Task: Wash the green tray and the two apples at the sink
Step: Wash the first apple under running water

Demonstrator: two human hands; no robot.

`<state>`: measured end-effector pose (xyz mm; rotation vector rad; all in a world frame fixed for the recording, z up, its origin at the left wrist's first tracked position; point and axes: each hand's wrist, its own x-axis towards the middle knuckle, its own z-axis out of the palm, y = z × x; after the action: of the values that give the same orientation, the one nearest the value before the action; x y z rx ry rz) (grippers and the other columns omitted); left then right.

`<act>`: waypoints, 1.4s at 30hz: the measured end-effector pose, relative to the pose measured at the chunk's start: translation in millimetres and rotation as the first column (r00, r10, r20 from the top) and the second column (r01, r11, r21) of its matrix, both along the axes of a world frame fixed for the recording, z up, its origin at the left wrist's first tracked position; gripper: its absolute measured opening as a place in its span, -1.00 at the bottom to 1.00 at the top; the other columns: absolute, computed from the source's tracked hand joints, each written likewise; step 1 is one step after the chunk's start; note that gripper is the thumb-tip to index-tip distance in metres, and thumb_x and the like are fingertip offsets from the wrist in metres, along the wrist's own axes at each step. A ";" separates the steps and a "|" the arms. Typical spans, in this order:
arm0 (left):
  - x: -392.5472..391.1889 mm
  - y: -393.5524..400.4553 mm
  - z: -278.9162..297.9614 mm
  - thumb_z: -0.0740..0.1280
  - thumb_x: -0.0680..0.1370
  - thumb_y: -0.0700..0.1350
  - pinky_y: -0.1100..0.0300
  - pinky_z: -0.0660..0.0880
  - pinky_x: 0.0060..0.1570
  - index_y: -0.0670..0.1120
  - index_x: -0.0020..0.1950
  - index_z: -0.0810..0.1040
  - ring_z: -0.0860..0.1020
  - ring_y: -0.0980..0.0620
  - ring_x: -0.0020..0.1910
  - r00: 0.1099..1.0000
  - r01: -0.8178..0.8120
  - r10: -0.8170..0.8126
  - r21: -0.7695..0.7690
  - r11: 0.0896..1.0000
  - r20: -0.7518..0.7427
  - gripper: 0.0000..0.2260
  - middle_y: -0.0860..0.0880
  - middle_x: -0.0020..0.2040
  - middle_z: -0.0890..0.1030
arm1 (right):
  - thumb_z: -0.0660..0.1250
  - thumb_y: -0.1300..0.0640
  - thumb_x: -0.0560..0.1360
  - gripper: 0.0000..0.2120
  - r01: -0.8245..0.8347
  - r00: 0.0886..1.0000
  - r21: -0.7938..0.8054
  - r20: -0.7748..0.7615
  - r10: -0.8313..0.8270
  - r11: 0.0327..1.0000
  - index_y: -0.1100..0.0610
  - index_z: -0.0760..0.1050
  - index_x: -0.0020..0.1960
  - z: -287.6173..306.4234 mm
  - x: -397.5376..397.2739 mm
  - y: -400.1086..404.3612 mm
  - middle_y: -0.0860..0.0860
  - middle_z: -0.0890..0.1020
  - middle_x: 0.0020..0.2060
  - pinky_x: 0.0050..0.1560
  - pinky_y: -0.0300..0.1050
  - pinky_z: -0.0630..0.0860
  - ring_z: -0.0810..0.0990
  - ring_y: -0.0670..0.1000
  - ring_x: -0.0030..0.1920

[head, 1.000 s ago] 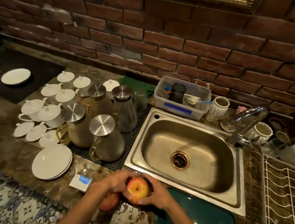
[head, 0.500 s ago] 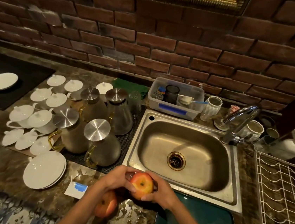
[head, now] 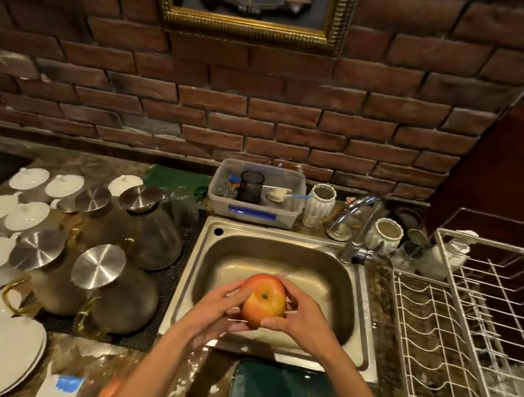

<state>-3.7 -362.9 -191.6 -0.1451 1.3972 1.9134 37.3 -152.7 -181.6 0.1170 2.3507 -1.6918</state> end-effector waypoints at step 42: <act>-112.4 147.4 -91.3 0.41 0.56 -0.11 -0.11 0.64 0.02 0.03 0.30 0.61 0.62 -0.21 0.21 0.946 -0.203 0.207 -0.043 0.978 0.249 -0.70 -0.18 0.31 0.57 | 0.20 0.08 0.66 -0.76 0.575 0.741 0.284 0.217 -0.636 0.767 0.19 0.56 -0.03 -99.7 -183.2 276.9 0.11 0.68 -0.20 -0.25 -0.12 0.52 0.65 0.01 -0.23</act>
<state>-116.1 -215.5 -282.9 -0.5433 1.2656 1.9697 -146.0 124.2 -281.3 1.2245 2.3657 -1.5014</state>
